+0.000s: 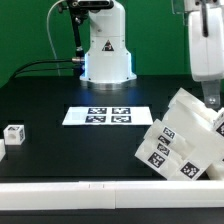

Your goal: Assemble chair

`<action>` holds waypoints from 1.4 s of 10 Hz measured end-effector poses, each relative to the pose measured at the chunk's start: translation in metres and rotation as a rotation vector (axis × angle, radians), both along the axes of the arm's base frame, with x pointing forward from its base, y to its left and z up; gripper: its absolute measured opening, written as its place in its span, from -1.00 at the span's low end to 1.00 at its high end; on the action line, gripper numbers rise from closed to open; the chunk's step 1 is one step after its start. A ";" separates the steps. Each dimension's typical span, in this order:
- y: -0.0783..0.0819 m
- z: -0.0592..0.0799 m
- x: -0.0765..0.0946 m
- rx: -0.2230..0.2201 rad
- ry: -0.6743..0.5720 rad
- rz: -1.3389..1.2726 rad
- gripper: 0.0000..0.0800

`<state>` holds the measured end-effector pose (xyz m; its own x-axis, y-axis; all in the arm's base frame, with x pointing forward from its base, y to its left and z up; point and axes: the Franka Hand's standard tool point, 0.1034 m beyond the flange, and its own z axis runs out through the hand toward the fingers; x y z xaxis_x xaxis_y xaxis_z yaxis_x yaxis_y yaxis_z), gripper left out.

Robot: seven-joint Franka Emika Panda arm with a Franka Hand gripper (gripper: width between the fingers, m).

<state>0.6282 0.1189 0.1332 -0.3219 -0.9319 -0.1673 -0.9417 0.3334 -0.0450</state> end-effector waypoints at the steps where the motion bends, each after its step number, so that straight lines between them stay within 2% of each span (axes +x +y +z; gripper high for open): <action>1: 0.001 -0.001 -0.001 -0.001 0.002 0.002 0.62; 4: 0.000 -0.002 -0.001 -0.002 0.003 0.004 0.62; 5: -0.004 -0.006 -0.006 -0.007 -0.010 0.023 0.62; 7: -0.011 -0.015 -0.028 -0.018 -0.010 0.046 0.62; 8: -0.017 -0.017 -0.035 -0.022 -0.003 0.062 0.62; 11: -0.048 -0.022 -0.036 -0.049 -0.005 0.100 0.62; 13: -0.070 -0.032 -0.034 -0.082 -0.016 0.110 0.62; 14: -0.077 -0.031 -0.031 -0.089 -0.022 0.111 0.62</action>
Offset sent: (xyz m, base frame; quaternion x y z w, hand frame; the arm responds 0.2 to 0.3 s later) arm 0.0000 0.0000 0.0000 0.0000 0.0000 0.0000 1.0000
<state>0.5969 0.0423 0.1021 -0.2134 -0.9729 -0.0884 -0.9710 0.2212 -0.0905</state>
